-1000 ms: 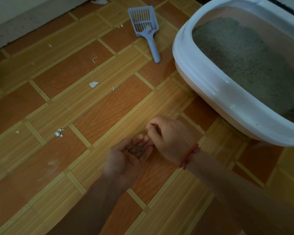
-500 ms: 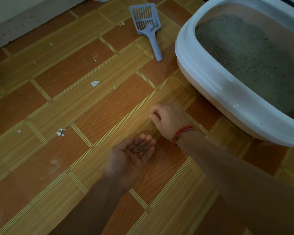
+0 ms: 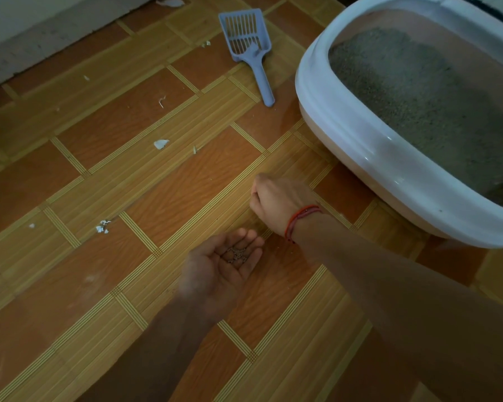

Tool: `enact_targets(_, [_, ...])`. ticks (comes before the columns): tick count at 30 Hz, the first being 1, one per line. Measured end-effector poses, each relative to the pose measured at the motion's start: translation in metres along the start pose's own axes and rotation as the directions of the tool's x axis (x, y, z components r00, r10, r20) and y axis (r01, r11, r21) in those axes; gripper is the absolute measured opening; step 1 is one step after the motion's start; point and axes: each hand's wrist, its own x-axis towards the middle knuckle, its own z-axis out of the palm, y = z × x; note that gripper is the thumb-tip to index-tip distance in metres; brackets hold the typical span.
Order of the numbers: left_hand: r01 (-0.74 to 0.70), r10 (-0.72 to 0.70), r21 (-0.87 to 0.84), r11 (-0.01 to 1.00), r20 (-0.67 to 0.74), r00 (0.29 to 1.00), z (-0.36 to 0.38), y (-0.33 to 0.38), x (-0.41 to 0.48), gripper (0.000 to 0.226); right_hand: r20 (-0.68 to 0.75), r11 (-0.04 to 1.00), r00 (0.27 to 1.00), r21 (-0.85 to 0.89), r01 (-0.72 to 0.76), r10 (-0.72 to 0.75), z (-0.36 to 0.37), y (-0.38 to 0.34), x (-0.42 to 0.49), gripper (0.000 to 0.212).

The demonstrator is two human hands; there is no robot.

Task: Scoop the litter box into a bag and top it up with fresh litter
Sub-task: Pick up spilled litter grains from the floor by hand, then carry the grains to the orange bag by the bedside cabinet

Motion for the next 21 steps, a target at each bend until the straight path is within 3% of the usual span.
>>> enact_targets(10, [-0.043,0.042,0.026,0.999,0.059,0.997,-0.004,0.005,-0.005,0.03,-0.07,0.955,0.994,0.278,0.103,-0.086,-0.03,-0.024,-0.047,0.015])
enact_targets(14, [-0.099,0.088,0.128,0.987,0.089,0.992,0.0,0.003,-0.01,0.041,-0.028,0.946,0.991,0.295,0.136,-0.133,-0.036,-0.038,-0.073,0.017])
enact_targets(21, [-0.11,0.1,0.149,0.983,0.074,0.992,0.003,0.002,-0.019,0.021,0.017,0.943,0.985,0.29,0.162,-0.174,-0.041,-0.044,-0.094,0.016])
